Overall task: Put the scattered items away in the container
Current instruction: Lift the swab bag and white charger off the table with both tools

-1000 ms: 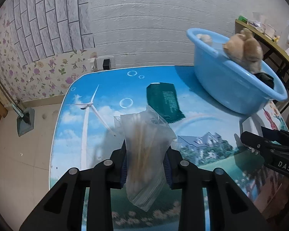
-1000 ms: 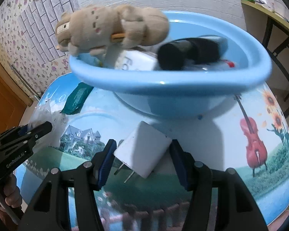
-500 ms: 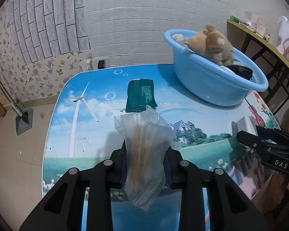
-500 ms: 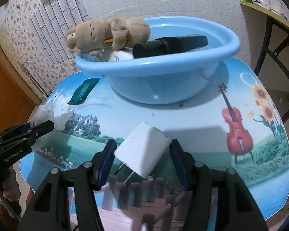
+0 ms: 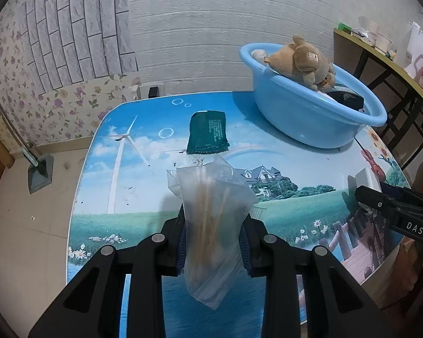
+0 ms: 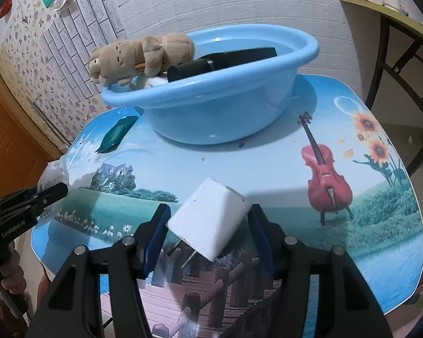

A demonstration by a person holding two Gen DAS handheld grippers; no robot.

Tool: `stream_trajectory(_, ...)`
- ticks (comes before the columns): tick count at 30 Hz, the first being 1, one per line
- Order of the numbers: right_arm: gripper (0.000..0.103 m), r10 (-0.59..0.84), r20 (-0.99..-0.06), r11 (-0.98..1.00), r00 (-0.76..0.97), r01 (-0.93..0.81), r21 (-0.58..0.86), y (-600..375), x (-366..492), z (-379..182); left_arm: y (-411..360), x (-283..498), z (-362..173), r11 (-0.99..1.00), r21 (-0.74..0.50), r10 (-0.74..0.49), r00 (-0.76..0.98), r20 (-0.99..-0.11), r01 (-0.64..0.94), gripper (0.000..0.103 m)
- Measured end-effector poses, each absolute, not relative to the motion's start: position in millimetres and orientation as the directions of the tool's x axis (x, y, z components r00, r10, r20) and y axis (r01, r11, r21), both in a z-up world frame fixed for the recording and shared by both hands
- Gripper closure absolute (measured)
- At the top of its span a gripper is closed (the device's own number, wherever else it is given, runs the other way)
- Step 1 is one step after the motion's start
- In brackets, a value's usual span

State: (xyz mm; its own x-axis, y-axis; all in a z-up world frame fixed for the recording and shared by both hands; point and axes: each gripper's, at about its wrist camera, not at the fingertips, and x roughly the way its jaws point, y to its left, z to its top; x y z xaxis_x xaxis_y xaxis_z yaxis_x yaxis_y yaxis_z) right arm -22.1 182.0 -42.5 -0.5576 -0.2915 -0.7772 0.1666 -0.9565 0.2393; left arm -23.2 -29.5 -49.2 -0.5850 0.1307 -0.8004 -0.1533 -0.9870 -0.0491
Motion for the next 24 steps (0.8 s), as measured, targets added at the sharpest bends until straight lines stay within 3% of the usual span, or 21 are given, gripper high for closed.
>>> stream_trajectory(24,0.047,-0.311,-0.750,-0.950,-0.584,0.214,0.227,183.6,-5.6,-16.6,-22.3,-18.1,-42.7,-0.982,-0.071,0.159,-0.576,-0.802,-0.172,0.074)
